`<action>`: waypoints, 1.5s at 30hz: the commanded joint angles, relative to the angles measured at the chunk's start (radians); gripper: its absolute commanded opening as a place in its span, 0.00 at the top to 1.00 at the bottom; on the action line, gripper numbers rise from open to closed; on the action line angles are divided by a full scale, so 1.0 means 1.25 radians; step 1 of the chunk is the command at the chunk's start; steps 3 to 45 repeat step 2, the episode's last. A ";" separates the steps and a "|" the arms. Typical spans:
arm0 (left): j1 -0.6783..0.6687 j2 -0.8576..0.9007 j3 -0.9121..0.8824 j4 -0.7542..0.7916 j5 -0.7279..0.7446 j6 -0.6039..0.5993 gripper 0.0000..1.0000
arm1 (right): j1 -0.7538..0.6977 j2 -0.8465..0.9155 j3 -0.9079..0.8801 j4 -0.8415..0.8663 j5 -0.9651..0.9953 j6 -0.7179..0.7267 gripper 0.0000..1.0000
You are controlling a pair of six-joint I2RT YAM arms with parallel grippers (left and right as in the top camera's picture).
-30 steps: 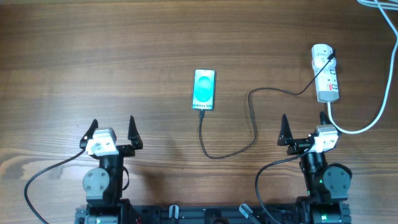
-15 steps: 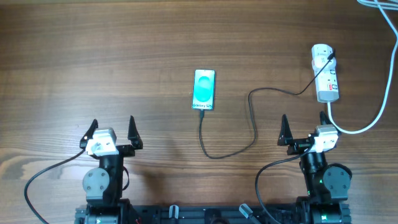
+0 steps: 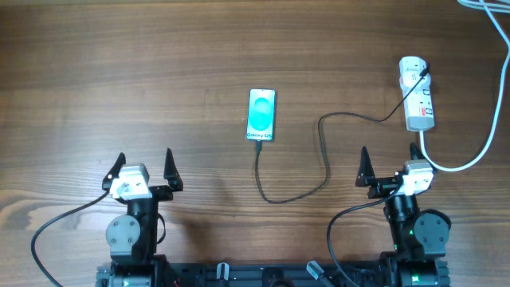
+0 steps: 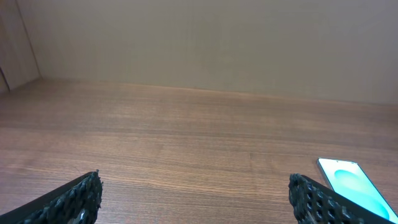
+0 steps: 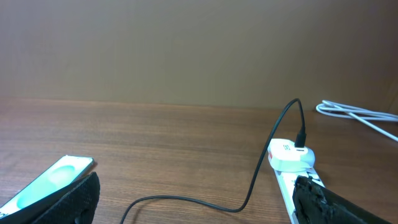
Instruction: Plug charger to phone and switch on socket
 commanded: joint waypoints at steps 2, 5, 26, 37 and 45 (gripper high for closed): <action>0.008 -0.008 -0.003 -0.001 0.001 0.015 0.00 | 0.003 -0.006 -0.001 0.003 0.013 -0.009 0.00; 0.008 -0.008 -0.003 -0.001 0.001 0.015 0.00 | 0.003 -0.006 -0.001 0.003 0.013 -0.009 0.00; 0.008 -0.008 -0.003 -0.001 0.001 0.015 0.00 | 0.003 -0.006 -0.001 0.003 0.013 -0.009 0.00; 0.008 -0.008 -0.003 -0.001 0.001 0.015 0.00 | 0.003 -0.006 -0.001 0.003 0.013 -0.009 0.00; 0.008 -0.008 -0.003 -0.001 0.001 0.015 0.00 | 0.003 -0.006 -0.001 0.003 0.013 -0.009 0.00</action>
